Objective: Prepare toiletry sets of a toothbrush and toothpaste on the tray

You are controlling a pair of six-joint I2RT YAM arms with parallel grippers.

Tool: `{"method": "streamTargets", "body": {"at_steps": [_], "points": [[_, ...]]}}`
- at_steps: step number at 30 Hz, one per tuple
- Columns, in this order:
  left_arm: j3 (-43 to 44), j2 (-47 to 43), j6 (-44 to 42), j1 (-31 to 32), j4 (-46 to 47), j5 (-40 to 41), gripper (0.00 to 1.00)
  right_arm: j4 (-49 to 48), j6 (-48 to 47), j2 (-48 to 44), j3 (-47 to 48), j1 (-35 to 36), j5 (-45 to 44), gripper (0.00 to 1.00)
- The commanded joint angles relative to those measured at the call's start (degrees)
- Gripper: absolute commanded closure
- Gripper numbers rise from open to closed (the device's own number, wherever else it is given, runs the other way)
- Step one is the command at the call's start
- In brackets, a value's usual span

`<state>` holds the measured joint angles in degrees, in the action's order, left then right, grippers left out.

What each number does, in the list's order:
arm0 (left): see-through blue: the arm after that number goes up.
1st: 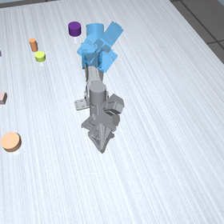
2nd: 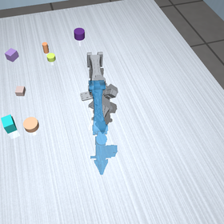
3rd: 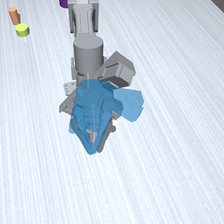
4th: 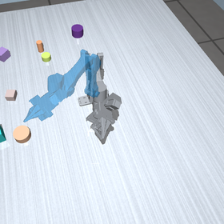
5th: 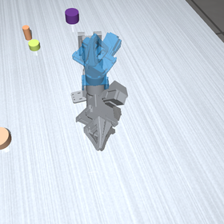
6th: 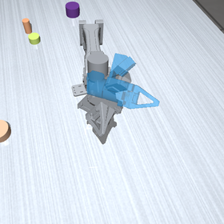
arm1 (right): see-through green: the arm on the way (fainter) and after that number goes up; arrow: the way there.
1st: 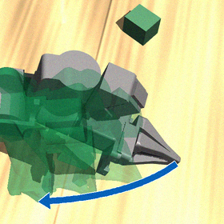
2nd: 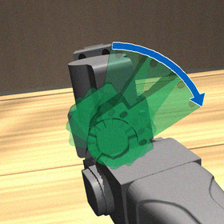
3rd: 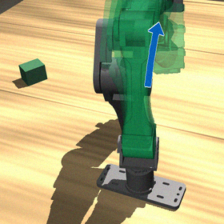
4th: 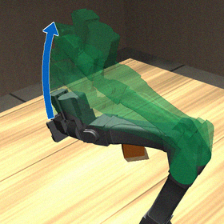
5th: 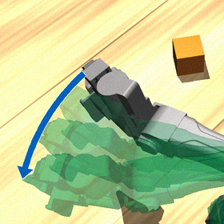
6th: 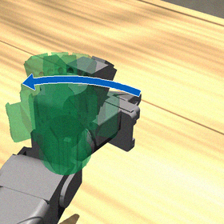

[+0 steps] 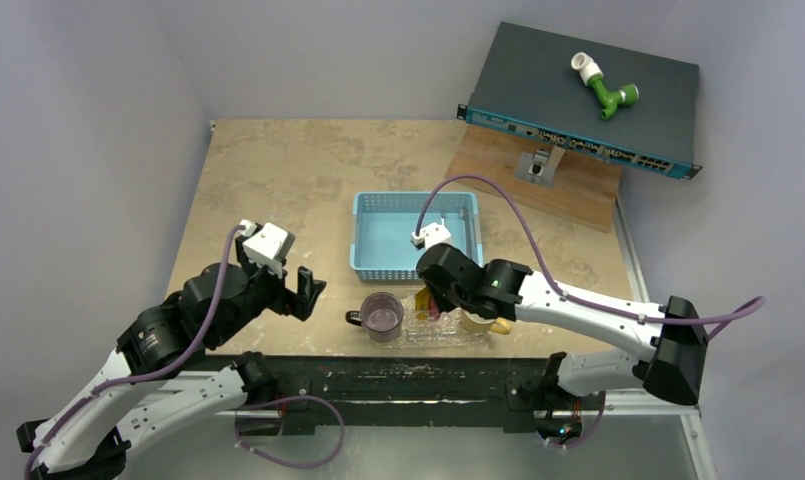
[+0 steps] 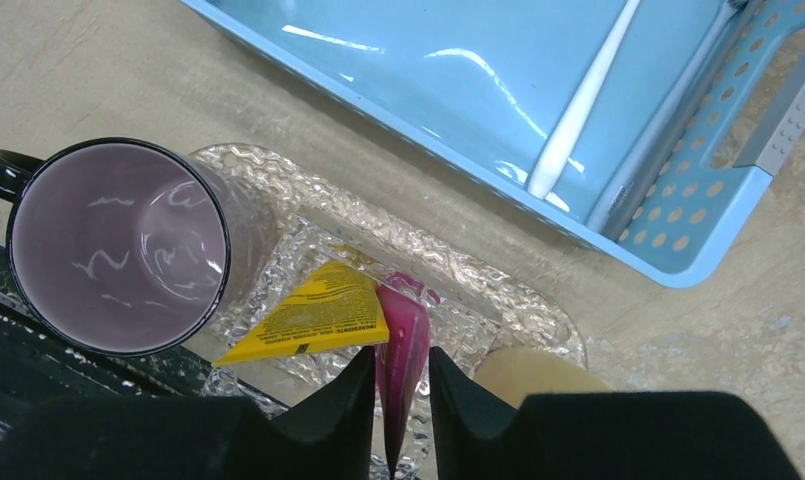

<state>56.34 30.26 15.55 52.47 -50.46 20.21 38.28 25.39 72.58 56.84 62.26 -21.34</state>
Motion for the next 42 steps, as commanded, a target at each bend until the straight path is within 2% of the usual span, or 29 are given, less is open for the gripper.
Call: {"method": "streamTargets", "body": {"at_steps": [1,14,20,25,35,42], "points": [[-0.6,0.3,0.5,-0.5,1.2,0.3,0.11,1.1,1.2,-2.9,1.3,0.3,-1.2,0.71],[-0.6,0.1,0.4,-0.5,1.0,0.3,0.11,6.5,2.4,-7.3,6.8,0.3,-5.3,0.51],[-0.6,0.1,0.5,-0.5,1.0,0.4,0.11,5.9,1.8,-7.9,9.1,0.1,-7.7,0.48],[-0.7,0.0,0.5,-0.5,0.9,0.9,0.11,5.9,1.0,-3.7,13.1,-2.3,-8.4,0.48],[-1.1,0.5,0.1,-0.5,0.8,2.8,0.11,-0.2,-3.5,6.3,18.5,-11.1,-4.8,0.49],[-1.5,0.6,0.0,-0.4,0.9,3.9,0.11,-5.0,-4.8,13.0,18.9,-17.3,0.4,0.48]]}}
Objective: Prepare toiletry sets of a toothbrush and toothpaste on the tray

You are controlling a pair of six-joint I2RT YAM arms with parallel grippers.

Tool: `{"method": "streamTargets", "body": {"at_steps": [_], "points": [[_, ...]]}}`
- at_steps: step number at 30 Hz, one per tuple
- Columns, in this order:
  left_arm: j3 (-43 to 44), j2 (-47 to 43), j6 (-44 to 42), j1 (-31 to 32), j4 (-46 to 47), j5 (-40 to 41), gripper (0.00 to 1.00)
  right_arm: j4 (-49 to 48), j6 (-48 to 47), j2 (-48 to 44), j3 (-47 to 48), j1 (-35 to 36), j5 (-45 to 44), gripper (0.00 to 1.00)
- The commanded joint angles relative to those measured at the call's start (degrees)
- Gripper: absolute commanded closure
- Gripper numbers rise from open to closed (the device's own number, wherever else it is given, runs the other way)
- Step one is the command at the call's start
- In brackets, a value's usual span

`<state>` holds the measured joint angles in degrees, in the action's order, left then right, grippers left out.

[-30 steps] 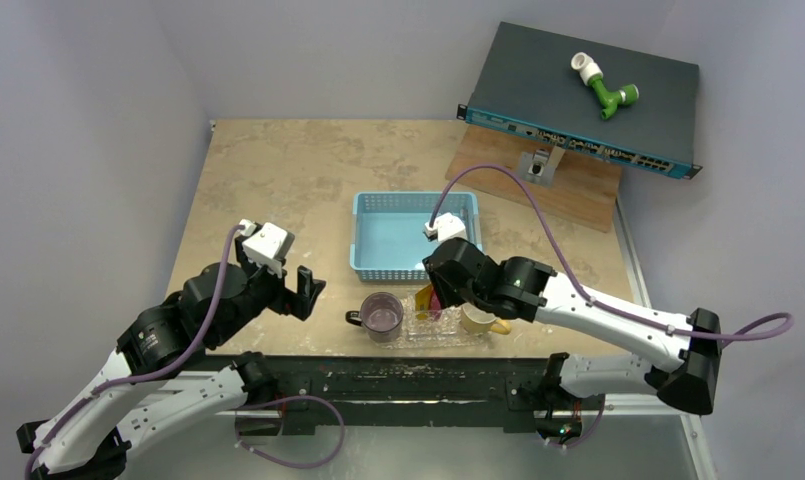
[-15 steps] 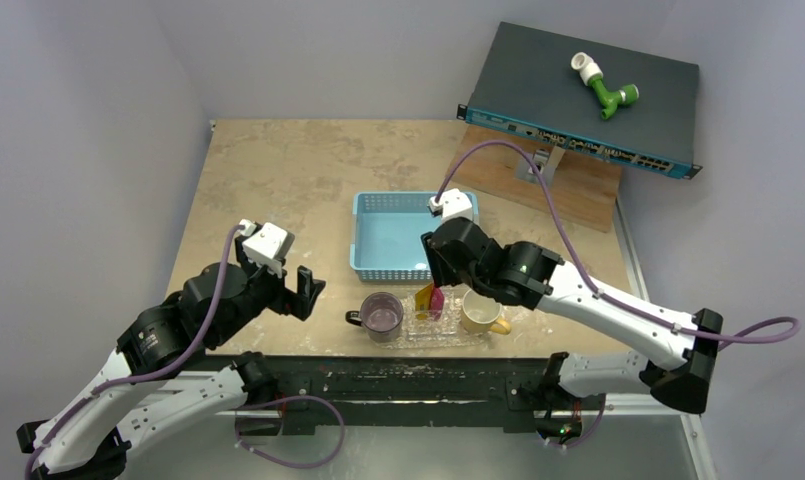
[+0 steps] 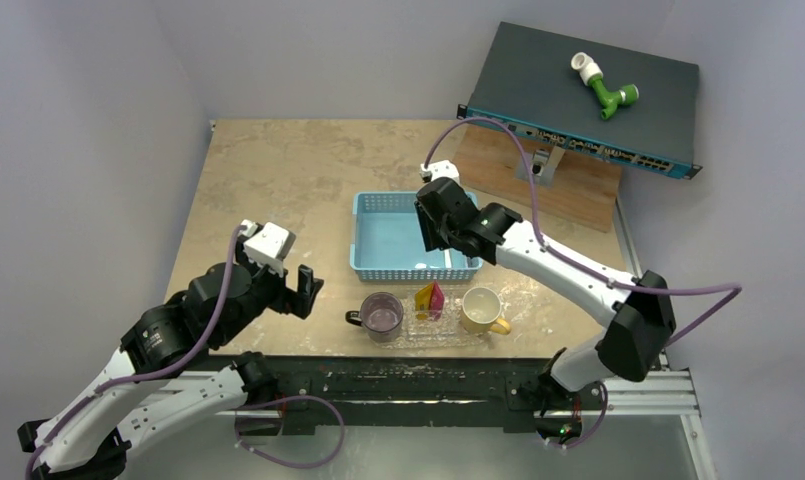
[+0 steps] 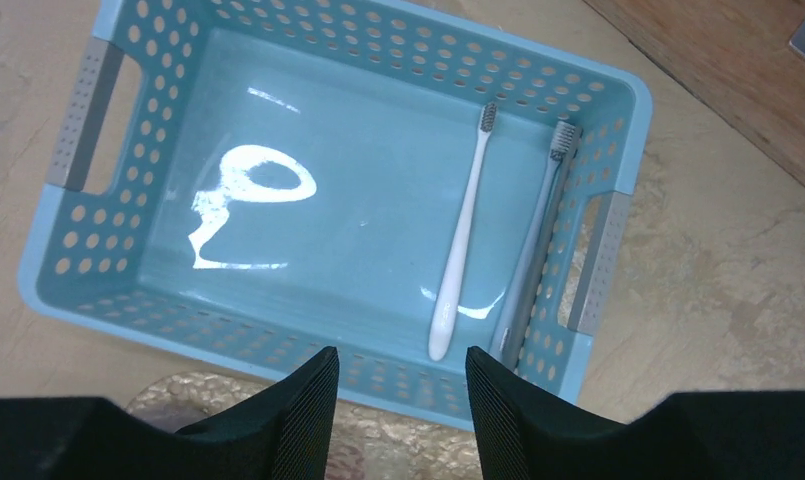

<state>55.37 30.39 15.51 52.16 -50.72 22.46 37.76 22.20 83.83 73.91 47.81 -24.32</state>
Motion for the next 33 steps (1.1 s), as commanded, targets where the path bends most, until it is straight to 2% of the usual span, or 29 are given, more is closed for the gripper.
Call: {"method": "streamTargets", "body": {"at_steps": [1,23,33], "points": [[-0.6,0.6,0.0,-0.2,1.3,1.6,0.11,-5.3,-1.7,2.4,1.7,-3.5,4.0,0.48],[-0.8,2.3,-0.5,-0.3,1.4,3.2,0.11,-14.9,-2.8,20.0,-0.7,-11.8,10.7,0.48],[-0.8,2.4,-0.7,-0.3,1.4,2.9,0.11,-17.1,-2.3,23.6,-1.8,-13.5,13.0,0.48]]}}
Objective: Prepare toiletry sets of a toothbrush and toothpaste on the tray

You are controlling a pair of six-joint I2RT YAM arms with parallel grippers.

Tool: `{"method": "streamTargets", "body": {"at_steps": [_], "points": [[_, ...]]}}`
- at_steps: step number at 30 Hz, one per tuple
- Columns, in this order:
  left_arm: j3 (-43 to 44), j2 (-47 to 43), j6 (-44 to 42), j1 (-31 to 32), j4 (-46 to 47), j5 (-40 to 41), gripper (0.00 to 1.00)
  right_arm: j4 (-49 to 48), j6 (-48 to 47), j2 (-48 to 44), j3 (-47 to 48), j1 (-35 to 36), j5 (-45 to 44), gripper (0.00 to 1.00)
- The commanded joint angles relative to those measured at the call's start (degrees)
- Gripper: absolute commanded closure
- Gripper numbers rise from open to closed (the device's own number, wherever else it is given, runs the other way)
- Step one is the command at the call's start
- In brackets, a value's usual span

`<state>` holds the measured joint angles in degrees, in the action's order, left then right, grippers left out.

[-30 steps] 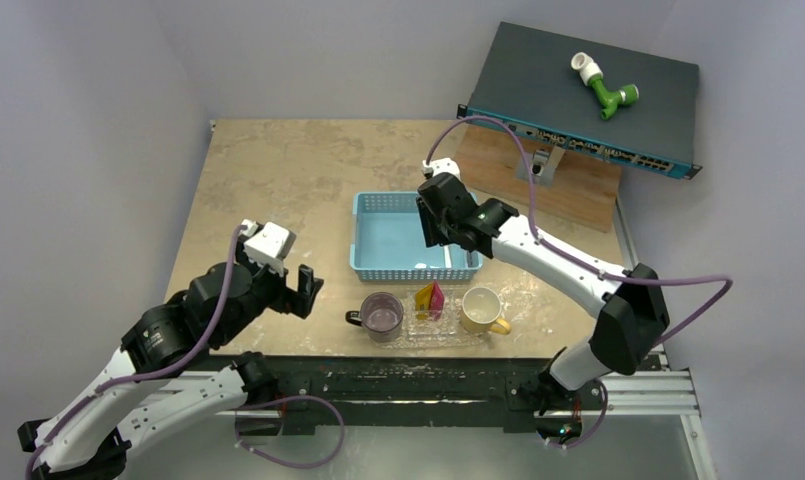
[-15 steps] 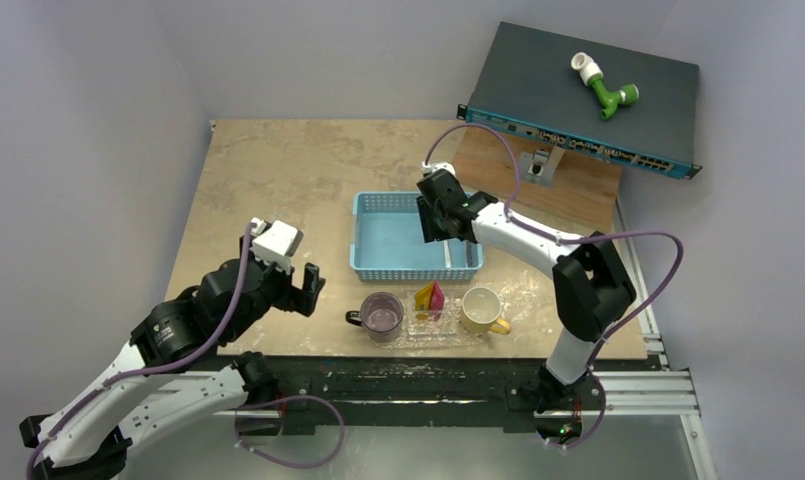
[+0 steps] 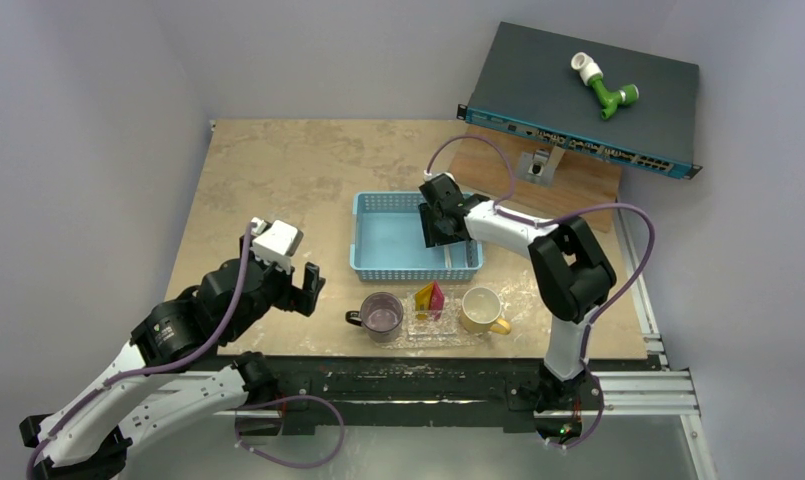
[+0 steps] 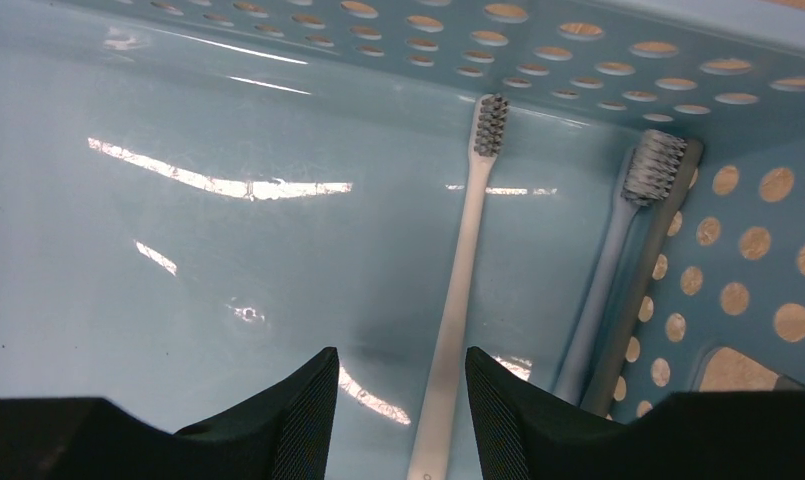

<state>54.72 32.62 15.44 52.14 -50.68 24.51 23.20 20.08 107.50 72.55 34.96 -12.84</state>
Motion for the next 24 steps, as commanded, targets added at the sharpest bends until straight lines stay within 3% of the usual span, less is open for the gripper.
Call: {"method": "streamTargets", "body": {"at_steps": [1,12,18,23,24], "points": [[-0.1,0.1,-0.7,-0.3,1.4,0.8,0.11,-2.7,-0.1,0.4,-0.6,-0.7,1.6,0.48],[-0.1,0.1,-0.7,-0.3,1.4,0.6,0.11,-4.2,-0.5,2.4,-3.4,-1.0,2.9,0.60],[-0.1,0.1,-0.8,-0.3,1.4,0.4,0.11,-4.5,-0.7,2.8,-4.4,-1.0,3.5,0.77],[0.0,0.0,-0.9,-0.3,1.4,0.2,0.11,-3.8,-1.1,3.1,-4.4,-1.0,2.9,1.00],[0.0,-0.1,-0.9,-0.3,1.5,0.1,0.11,-3.7,-1.2,3.0,-4.4,-1.0,2.6,1.00]]}}
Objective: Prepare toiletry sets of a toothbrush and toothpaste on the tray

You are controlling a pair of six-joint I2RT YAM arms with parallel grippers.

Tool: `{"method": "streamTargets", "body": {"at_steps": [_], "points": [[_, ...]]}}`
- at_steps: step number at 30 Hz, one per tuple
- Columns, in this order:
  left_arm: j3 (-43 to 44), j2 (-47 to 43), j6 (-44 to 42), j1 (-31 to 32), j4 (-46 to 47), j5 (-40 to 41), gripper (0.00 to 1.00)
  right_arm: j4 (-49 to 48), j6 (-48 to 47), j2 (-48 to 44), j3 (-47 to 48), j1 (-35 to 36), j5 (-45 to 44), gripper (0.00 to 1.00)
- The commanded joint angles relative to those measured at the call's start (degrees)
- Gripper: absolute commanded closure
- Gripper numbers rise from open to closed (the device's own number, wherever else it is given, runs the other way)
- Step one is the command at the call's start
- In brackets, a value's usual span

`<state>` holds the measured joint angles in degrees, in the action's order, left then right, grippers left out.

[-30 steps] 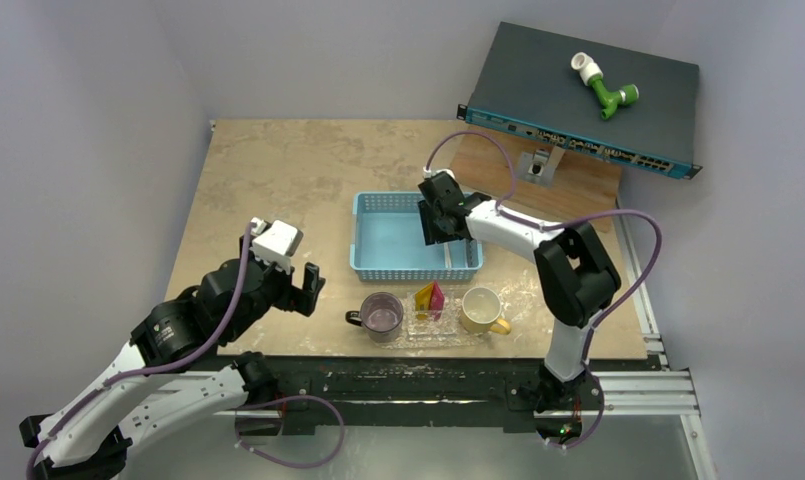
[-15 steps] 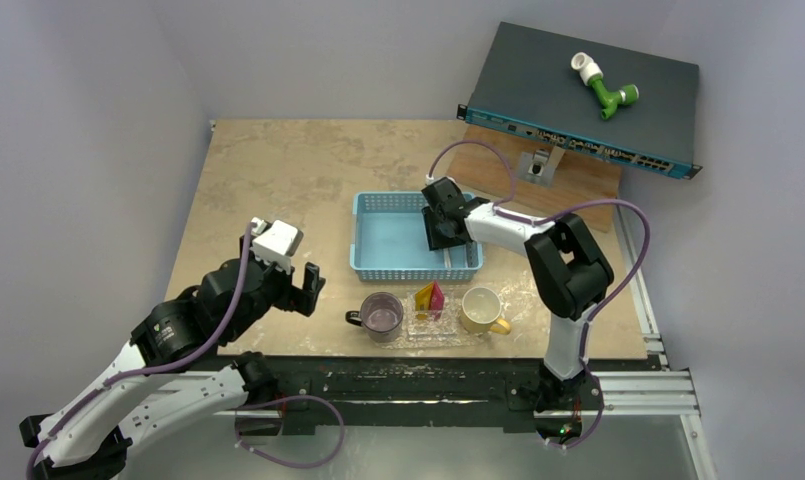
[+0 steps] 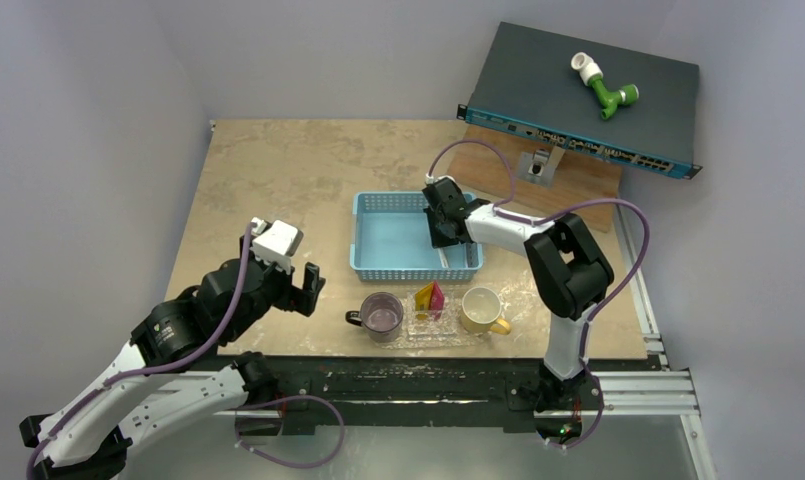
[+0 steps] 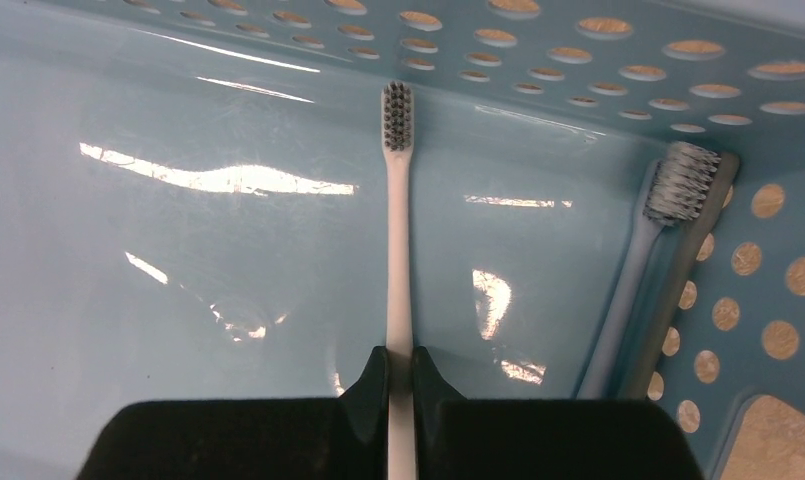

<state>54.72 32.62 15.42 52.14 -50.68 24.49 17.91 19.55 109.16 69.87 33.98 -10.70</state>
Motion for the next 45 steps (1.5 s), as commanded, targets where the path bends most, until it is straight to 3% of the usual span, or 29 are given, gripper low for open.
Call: {"method": "streamTargets", "body": {"at_steps": [1,36,45], "points": [[0.0,-0.1,-0.8,-0.3,1.5,0.1,0.11,1.9,-0.7,1.2,-1.6,0.0,0.0,1.00],[0.0,-2.2,-1.0,-0.3,1.5,-0.5,0.11,-3.8,-1.1,-29.0,-4.8,3.8,-2.6,1.00],[0.1,-2.2,-0.9,-0.2,1.5,-2.1,0.11,-1.5,-3.7,-35.9,-3.2,9.6,-1.2,1.00]]}}
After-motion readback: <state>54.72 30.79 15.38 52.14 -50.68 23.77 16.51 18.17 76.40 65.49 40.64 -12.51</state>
